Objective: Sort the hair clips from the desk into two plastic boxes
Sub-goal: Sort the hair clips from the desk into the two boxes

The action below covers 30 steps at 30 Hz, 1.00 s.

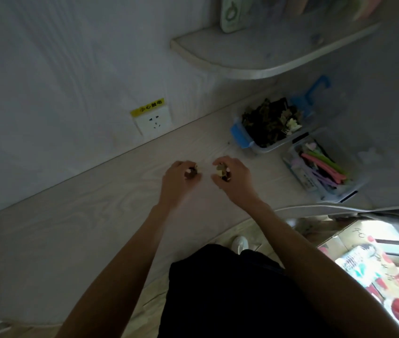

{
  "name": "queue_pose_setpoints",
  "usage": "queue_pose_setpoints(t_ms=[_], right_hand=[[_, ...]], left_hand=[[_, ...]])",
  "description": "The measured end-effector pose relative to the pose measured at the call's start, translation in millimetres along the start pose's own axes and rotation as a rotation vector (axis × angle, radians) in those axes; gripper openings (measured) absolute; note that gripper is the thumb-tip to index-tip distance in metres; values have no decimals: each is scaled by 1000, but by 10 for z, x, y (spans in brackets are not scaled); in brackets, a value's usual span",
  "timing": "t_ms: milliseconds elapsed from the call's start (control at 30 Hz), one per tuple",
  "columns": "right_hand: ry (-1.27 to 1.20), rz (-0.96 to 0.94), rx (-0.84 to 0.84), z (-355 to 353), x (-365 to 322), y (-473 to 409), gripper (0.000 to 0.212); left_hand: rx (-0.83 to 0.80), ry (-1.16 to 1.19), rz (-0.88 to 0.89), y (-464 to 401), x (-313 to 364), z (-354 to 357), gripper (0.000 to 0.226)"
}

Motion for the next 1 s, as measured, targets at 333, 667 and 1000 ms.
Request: queue_pose_setpoints(t_ms=[333,667,1000], right_hand=[[119,-77,211,-1628,97,-567,42],[332,-289,-30,-1381,281,-582,39],[495,-513,-305,-998,316,-684,36]], left_hand=[[67,4,248,-727,1652,225,33],[93,-298,230,-656,1423,579,71],[13,-222,142,-587,1323,662,82]])
Point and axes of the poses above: each hand's wrist, its own y-axis away from the middle knuckle, its own z-axis out of the palm, x = y × z, the point moved 10 cm from there along -y, towards the middle knuckle, and after that the axes turned 5 degrees about -y, right-handed, at the moved point
